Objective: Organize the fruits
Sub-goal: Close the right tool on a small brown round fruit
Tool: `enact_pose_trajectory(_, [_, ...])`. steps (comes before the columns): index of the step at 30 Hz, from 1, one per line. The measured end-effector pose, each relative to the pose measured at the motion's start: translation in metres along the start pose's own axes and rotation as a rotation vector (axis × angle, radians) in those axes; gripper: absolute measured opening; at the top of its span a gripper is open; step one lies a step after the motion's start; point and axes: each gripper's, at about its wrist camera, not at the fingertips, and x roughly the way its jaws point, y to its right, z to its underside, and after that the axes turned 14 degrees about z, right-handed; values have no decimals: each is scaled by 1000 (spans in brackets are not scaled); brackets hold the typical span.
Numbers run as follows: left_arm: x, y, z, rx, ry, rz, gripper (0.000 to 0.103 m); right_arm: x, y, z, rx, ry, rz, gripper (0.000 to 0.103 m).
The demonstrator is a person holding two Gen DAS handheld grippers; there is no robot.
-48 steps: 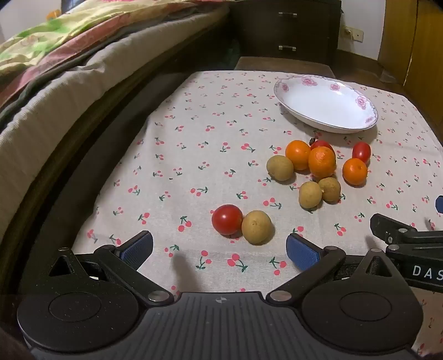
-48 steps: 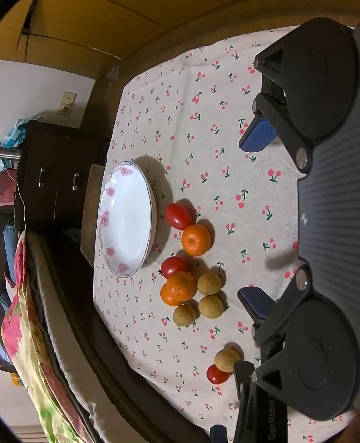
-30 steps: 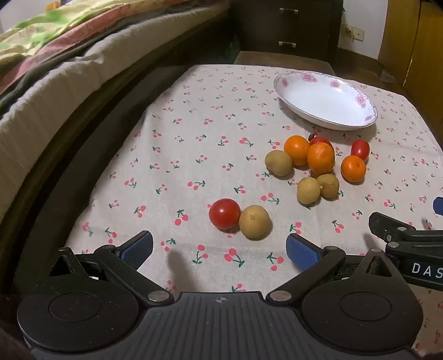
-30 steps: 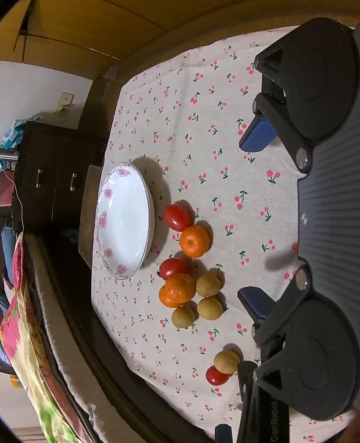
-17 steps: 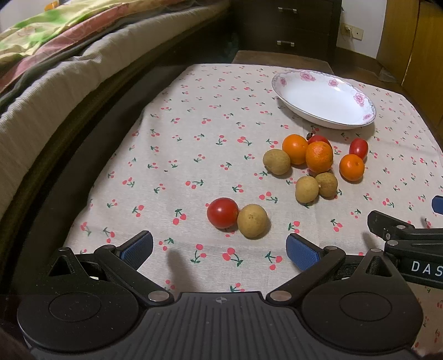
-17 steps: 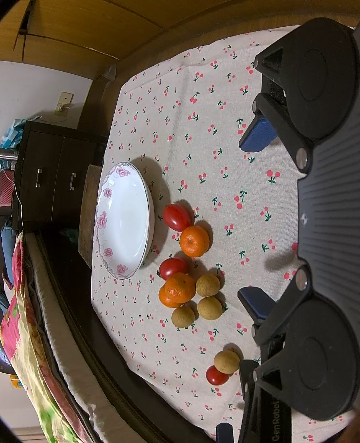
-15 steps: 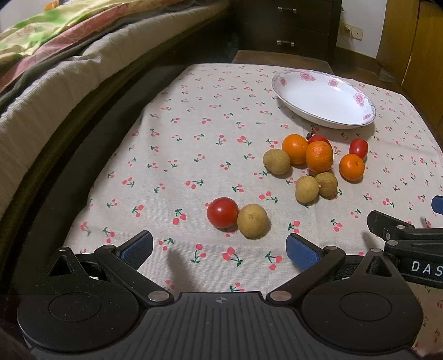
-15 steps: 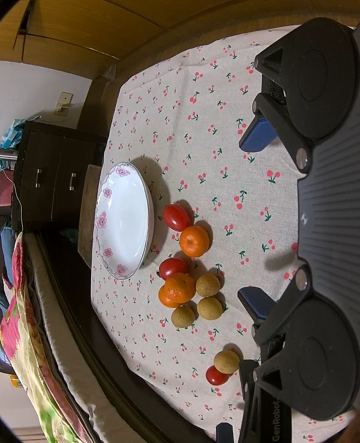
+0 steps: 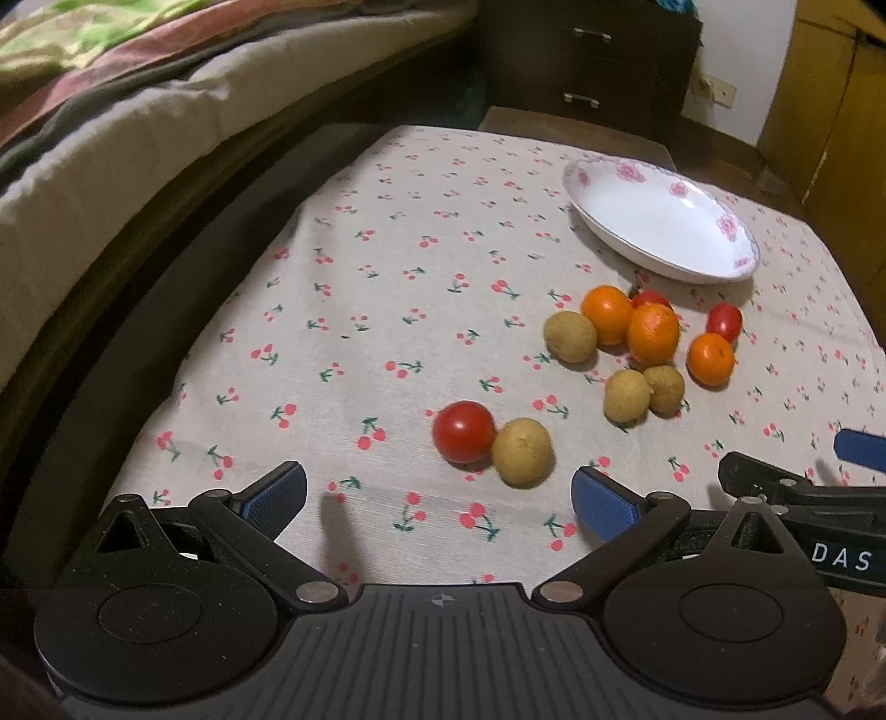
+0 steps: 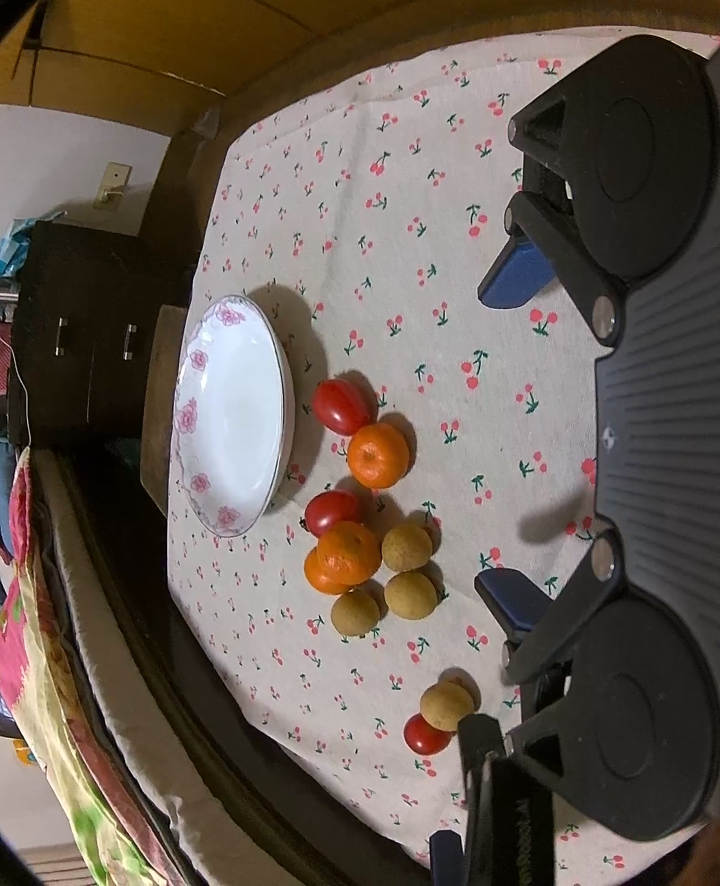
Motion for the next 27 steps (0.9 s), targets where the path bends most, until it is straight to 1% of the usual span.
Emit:
enact_pose_trajectory(4, [-1, -9, -3, -20, 5, -4, 103, 1, -2, -3, 8, -2, -29, 98])
enact_pose_trajectory(7, [-5, -13, -8, -10, 16, -23, 103, 1, -6, -4, 1, -3, -48, 92])
enact_pose_trajectory(11, [-8, -19, -16, -10, 17, -56, 100, -3, -17, -5, -27, 8, -104, 82])
enact_pose_trajectory(12, [-8, -20, -17, -12, 10, -59, 99, -4, -20, -6, -34, 10, -121, 77])
enact_pose_trajectory(15, [-9, -26, -20, -20, -6, -56, 92, -8, -30, -9, -55, 28, -172, 65])
enact_pose_trajectory(19, [-15, -30, -26, -20, 8, -59, 92, -8, -46, -12, -102, 44, -227, 63])
enact_pose_trajectory(22, [-17, -33, -31, -23, 15, -55, 93, -6, -59, -13, -150, 60, -239, 63])
enact_pose_trajectory(27, [-22, -41, -37, -57, 29, -36, 95, -3, -77, -13, -205, 66, -288, 60])
